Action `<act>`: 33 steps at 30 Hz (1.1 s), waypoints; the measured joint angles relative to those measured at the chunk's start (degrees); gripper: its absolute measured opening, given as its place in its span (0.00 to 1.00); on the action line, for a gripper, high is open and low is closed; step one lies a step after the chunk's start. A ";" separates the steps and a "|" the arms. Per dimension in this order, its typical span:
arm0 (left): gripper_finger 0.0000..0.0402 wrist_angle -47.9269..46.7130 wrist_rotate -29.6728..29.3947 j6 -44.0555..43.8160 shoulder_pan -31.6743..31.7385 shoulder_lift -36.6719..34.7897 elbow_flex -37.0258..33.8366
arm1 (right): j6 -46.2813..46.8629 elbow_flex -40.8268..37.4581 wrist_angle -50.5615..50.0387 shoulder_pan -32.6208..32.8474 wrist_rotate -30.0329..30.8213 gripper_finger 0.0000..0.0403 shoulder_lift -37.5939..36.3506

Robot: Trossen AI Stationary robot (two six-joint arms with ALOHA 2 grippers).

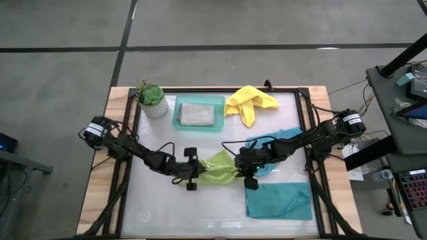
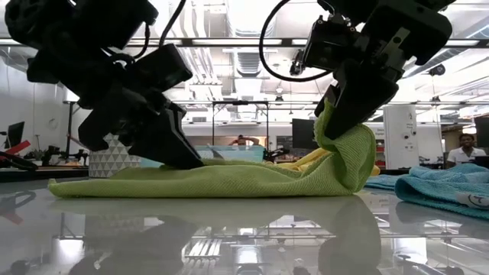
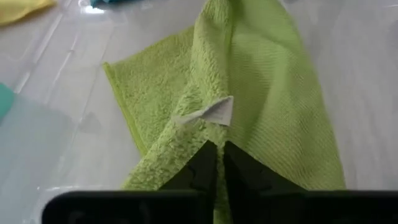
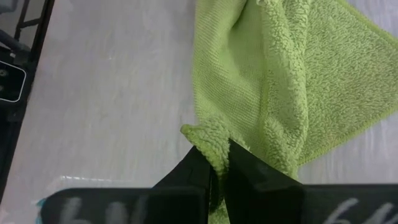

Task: Fold microfiber towels
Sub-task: Fold the green microfiber towel

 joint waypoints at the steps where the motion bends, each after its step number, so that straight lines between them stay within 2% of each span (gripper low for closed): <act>1: 0.01 -0.06 0.00 0.09 0.00 -0.42 -0.01 | 0.00 0.00 0.04 0.00 -0.01 0.04 0.00; 4: 0.00 -2.14 0.07 1.00 0.00 -3.77 -0.24 | 0.01 0.43 -1.39 0.07 -0.16 0.04 -0.58; 11: 0.00 -21.42 -2.94 2.81 -0.02 -19.26 1.19 | -2.73 5.96 -12.18 0.13 0.12 0.04 -6.60; 18: 0.00 -24.47 -3.40 10.99 -0.02 -36.69 1.18 | -7.21 11.60 -14.11 0.13 0.46 0.04 -12.92; 23: 0.00 -27.40 -4.18 17.66 0.10 -45.03 4.25 | -14.23 19.88 -17.98 -0.30 0.70 0.04 -14.73; 33: 0.00 -42.25 -7.61 20.08 4.44 -55.23 11.55 | -23.78 32.06 -31.67 -6.83 12.49 0.04 -11.62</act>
